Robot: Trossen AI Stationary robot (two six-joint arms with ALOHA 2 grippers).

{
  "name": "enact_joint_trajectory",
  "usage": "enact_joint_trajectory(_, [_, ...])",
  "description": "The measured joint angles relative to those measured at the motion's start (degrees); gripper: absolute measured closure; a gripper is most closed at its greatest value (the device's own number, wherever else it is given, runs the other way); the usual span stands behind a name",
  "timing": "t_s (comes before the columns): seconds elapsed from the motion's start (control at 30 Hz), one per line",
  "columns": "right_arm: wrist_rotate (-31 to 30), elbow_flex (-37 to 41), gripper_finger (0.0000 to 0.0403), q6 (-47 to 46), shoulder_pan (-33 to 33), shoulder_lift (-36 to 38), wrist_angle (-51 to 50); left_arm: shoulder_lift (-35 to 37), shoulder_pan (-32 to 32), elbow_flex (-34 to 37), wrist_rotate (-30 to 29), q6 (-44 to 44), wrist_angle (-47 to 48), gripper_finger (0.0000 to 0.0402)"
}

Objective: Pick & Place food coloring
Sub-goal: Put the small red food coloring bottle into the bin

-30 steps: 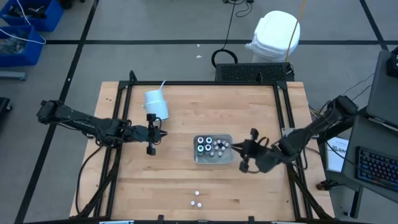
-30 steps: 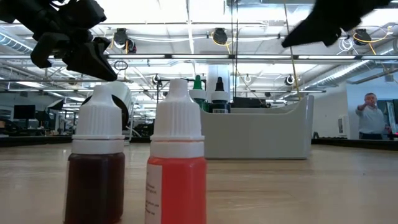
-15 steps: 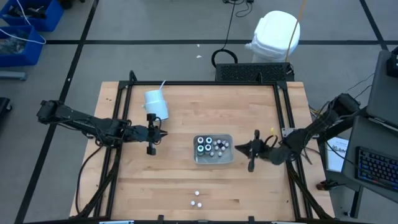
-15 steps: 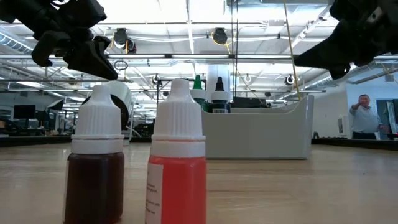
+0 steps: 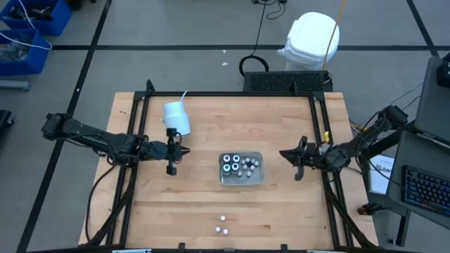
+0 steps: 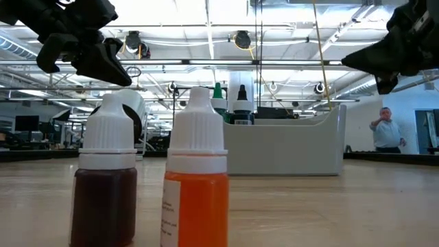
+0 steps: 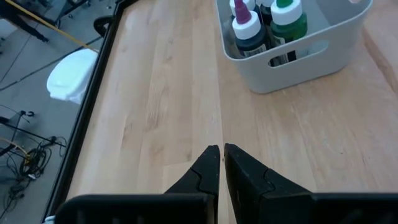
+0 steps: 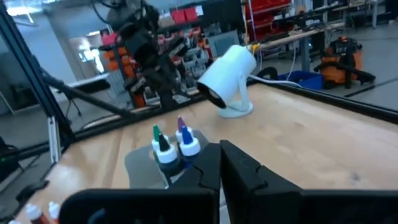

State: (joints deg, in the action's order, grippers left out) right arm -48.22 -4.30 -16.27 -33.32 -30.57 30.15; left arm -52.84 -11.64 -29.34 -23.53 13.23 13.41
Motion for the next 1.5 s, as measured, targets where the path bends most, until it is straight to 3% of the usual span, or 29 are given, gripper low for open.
enact_joint_trajectory(0.23, [0.9,0.8,0.0403,3.3,0.0,4.2,1.4,0.0,0.0,0.0,0.0,0.0,-0.4,0.0371])
enact_joint_trajectory(0.63, [1.8,0.9,0.0403,21.6,0.0,4.6,5.2,0.0,0.0,0.0,-0.4,1.2,-7.2,0.0371])
enact_joint_trajectory(1.03, [1.8,1.0,0.0403,22.9,0.0,4.5,5.6,0.0,0.0,0.0,1.1,-0.5,-7.7,0.0371])
enact_joint_trajectory(1.23, [1.8,1.0,0.0403,23.3,0.0,2.8,5.6,0.0,0.0,0.0,1.0,-5.7,-3.1,0.0371])
enact_joint_trajectory(1.5, [1.8,1.1,0.0403,24.0,1.9,1.5,6.4,0.0,0.0,0.0,2.0,-6.3,0.2,0.0371])
